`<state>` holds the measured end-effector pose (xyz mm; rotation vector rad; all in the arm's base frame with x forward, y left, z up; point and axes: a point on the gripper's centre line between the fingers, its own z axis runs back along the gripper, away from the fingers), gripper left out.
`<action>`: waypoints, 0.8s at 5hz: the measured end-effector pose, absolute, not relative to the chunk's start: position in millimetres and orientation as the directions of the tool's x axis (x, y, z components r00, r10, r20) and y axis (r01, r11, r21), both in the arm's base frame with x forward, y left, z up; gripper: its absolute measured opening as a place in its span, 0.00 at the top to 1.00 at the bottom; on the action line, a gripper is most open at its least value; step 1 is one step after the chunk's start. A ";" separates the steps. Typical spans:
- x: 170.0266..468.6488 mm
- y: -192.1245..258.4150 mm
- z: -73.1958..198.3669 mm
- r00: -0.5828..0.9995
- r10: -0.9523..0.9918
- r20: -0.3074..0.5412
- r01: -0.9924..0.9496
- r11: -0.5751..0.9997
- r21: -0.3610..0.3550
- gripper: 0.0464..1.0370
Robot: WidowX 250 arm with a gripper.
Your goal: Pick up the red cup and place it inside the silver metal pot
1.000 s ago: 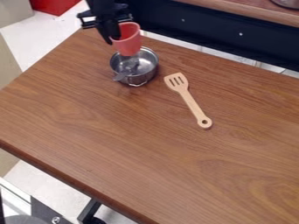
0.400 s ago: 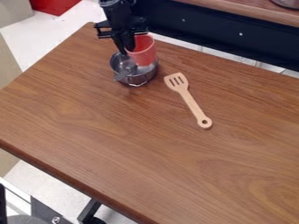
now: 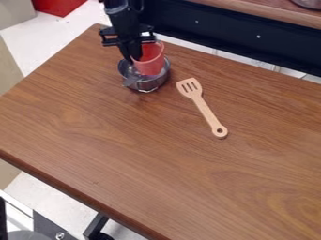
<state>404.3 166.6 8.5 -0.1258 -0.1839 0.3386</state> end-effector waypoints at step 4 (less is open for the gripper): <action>402.0 168.6 1.7 0.925 0.351 0.143 -0.333 0.933 -0.135 0.57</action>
